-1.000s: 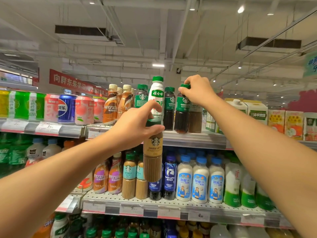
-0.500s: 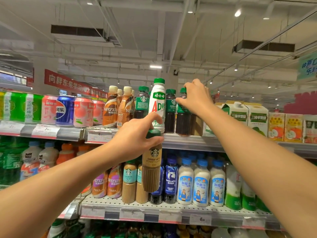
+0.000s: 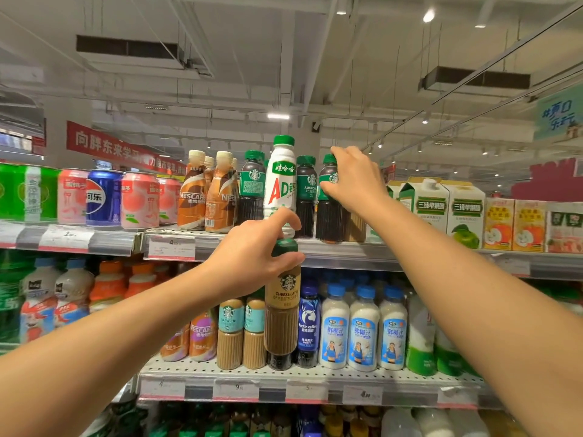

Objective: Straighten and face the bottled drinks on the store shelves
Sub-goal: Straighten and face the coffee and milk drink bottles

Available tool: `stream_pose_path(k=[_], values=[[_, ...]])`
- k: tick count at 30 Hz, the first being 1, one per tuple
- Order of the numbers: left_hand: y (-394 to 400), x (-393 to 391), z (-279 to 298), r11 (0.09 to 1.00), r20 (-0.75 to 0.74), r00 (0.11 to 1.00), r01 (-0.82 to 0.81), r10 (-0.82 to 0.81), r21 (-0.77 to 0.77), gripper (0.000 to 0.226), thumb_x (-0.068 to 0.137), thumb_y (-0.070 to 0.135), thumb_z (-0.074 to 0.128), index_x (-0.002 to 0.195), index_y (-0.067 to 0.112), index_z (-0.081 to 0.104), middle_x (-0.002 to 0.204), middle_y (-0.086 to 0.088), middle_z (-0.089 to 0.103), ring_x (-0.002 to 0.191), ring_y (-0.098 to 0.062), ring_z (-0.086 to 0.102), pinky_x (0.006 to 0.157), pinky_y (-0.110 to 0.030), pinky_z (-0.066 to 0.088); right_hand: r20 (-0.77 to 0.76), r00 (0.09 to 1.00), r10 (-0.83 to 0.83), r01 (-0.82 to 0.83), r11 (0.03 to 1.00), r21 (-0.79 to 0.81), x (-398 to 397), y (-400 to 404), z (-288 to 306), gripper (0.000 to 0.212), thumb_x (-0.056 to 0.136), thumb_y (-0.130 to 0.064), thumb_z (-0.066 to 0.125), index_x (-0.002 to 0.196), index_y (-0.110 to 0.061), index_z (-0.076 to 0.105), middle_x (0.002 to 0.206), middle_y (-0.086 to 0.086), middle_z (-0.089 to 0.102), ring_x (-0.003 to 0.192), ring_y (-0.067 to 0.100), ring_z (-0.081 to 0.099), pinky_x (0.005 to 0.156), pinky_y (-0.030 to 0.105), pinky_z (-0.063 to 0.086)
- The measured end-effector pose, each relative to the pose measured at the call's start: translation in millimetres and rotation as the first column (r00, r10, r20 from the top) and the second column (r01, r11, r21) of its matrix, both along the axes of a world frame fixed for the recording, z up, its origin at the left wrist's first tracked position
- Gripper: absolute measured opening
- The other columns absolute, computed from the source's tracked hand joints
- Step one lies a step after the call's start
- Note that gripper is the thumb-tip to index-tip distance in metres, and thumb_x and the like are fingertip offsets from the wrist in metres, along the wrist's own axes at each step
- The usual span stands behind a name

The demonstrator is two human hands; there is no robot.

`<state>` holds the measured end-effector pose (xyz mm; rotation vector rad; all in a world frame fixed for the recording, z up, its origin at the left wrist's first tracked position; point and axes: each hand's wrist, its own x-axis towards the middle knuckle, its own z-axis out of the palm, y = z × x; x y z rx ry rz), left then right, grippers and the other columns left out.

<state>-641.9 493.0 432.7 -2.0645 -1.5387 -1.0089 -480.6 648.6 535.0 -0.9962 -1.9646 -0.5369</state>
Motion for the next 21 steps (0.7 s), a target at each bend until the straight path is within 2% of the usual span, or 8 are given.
stream_pose_path(k=[2, 4, 7, 9, 13, 18, 21], values=[[0.9, 1.4, -0.4, 1.0, -0.001, 1.0, 0.005, -0.005, -0.004, 0.041, 0.092, 0.049, 0.066, 0.125, 0.035, 0.045, 0.103, 0.007, 0.065, 0.076, -0.002, 0.058, 0.063, -0.023, 0.049, -0.027, 0.999, 0.024, -0.024, 1.0, 0.021, 2.9, -3.0, -7.9, 0.072, 0.091, -0.034, 0.073, 0.151, -0.014, 0.039, 0.143, 0.011, 0.047, 0.119, 0.035, 0.058, 0.096, 0.044, 0.051], [1.4, 2.5, -0.6, 1.0, 0.0, 1.0, 0.007, -0.007, 0.0, 0.041, 0.092, 0.049, 0.066, 0.124, 0.035, 0.045, 0.103, 0.007, 0.066, 0.077, -0.003, 0.06, 0.065, -0.026, 0.052, -0.093, 0.994, 0.058, -0.052, 0.997, 0.064, 7.1, -9.7, -20.0, 0.066, 0.09, -0.032, 0.074, 0.145, -0.015, 0.043, 0.137, 0.01, 0.049, 0.109, 0.034, 0.061, 0.09, 0.044, 0.055], [2.1, 3.0, -1.7, 1.0, 0.01, 1.0, 0.012, -0.012, 0.0, 0.04, 0.092, 0.048, 0.066, 0.124, 0.035, 0.045, 0.1, 0.008, 0.067, 0.078, -0.003, 0.061, 0.068, -0.031, 0.056, -0.185, 0.98, 0.072, -0.053, 0.993, 0.109, 13.4, -20.6, -46.7, 0.041, 0.088, -0.036, 0.075, 0.115, -0.016, 0.052, 0.113, 0.007, 0.057, 0.088, 0.028, 0.061, 0.072, 0.035, 0.048], [2.6, 2.8, -3.4, 1.0, 0.016, 1.0, 0.018, -0.018, -0.002, 0.04, 0.092, 0.048, 0.066, 0.124, 0.036, 0.045, 0.098, 0.009, 0.068, 0.079, -0.003, 0.063, 0.07, -0.035, 0.058, -0.19, 0.982, 0.012, -0.007, 1.0, 0.028, 14.5, -22.2, -66.0, 0.037, 0.088, -0.044, 0.073, 0.102, -0.017, 0.053, 0.098, 0.005, 0.062, 0.084, 0.028, 0.06, 0.068, 0.032, 0.042], [2.9, 4.4, -3.8, 1.0, 0.006, 1.0, 0.01, -0.01, -0.021, 0.04, 0.092, 0.047, 0.066, 0.124, 0.036, 0.045, 0.099, 0.008, 0.069, 0.08, -0.004, 0.063, 0.07, -0.035, 0.059, -0.124, 0.981, -0.15, 0.141, 0.986, -0.085, 9.7, -15.9, -89.9, 0.044, 0.09, -0.054, 0.067, 0.112, -0.018, 0.055, 0.1, 0.01, 0.069, 0.093, 0.035, 0.066, 0.073, 0.038, 0.05], [1.7, 5.2, -3.5, 1.0, 0.006, 1.0, 0.007, -0.007, -0.02, 0.039, 0.092, 0.048, 0.065, 0.123, 0.037, 0.045, 0.098, 0.008, 0.07, 0.077, -0.003, 0.064, 0.069, -0.033, 0.058, -0.108, 0.978, -0.178, 0.168, 0.981, -0.094, 2.2, -14.1, -89.2, 0.044, 0.093, -0.051, 0.067, 0.114, -0.014, 0.057, 0.101, 0.014, 0.069, 0.094, 0.037, 0.067, 0.074, 0.038, 0.051], [0.7, 6.6, -5.2, 0.999, 0.02, 1.0, 0.015, -0.014, -0.034, 0.039, 0.092, 0.048, 0.065, 0.123, 0.037, 0.045, 0.098, 0.009, 0.07, 0.079, -0.005, 0.065, 0.07, -0.034, 0.059, -0.085, 0.975, -0.204, 0.198, 0.977, -0.074, -3.5, -13.9, -88.9, 0.042, 0.094, -0.048, 0.066, 0.113, -0.012, 0.057, 0.1, 0.014, 0.07, 0.094, 0.037, 0.067, 0.07, 0.037, 0.046]])
